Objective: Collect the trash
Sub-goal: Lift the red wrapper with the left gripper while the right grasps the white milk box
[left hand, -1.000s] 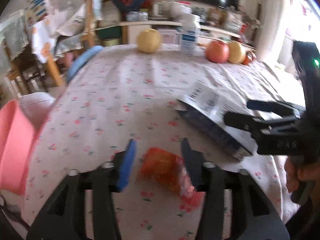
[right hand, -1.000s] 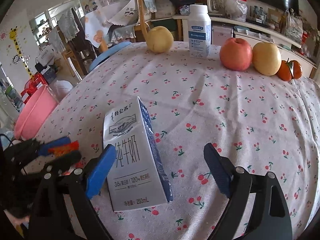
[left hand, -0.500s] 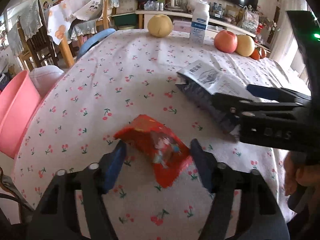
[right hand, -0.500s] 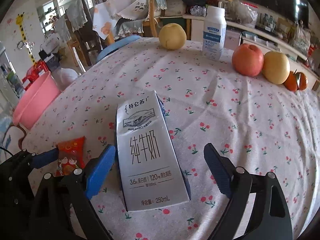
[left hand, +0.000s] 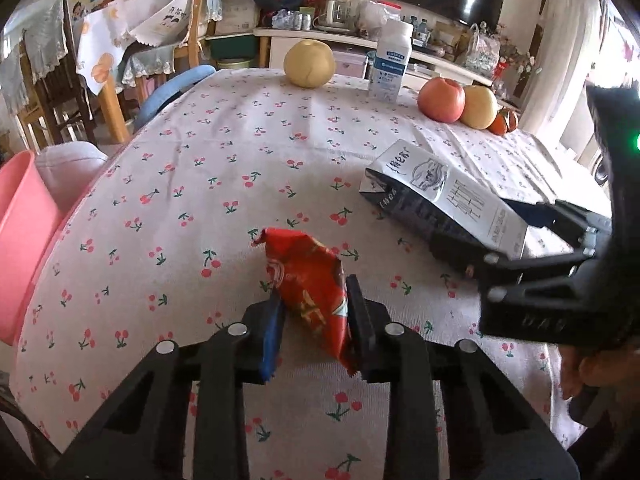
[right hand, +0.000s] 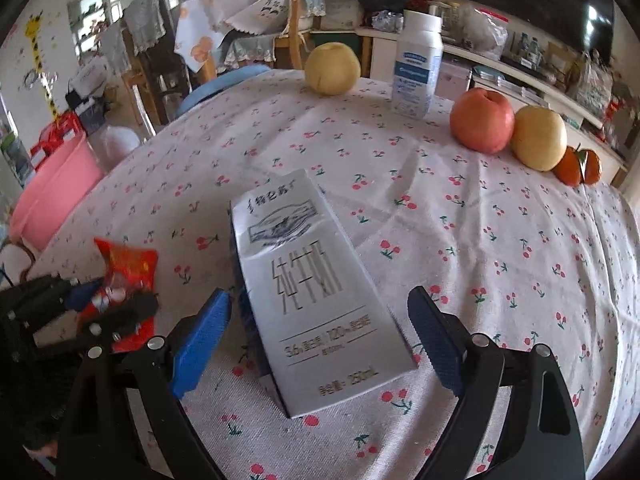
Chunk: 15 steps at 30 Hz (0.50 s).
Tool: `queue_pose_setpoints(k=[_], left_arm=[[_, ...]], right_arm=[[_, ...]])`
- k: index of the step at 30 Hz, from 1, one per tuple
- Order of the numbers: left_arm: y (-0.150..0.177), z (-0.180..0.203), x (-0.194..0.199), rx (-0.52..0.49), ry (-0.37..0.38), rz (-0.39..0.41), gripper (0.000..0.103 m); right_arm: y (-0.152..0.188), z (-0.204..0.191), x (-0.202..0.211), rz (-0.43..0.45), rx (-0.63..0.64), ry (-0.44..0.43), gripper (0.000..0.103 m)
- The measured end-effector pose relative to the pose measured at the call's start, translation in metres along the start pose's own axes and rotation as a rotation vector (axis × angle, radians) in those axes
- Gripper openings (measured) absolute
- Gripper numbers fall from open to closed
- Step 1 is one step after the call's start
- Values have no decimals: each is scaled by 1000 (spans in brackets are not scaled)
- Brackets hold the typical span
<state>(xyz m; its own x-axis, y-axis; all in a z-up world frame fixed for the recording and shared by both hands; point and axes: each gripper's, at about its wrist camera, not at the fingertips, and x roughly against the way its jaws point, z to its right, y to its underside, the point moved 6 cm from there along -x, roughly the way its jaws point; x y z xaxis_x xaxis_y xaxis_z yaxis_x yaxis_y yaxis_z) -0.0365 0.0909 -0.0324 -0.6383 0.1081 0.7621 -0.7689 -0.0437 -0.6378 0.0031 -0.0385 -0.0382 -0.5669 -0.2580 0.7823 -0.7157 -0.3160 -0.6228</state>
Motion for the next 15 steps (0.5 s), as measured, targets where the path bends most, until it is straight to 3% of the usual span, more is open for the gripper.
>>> queue_pose_setpoints(k=[5,7,15], left_arm=[[-4,-8,4,33,45,15,26],[-6,-13,7,45,57,26,26],[-13,-31,14,96,99,55,26]], right_arm=[[2,-3,-2,3,33,35,89],[2,-3,-3,3,33,36,79],[7,-3,2,16,22,43,74]])
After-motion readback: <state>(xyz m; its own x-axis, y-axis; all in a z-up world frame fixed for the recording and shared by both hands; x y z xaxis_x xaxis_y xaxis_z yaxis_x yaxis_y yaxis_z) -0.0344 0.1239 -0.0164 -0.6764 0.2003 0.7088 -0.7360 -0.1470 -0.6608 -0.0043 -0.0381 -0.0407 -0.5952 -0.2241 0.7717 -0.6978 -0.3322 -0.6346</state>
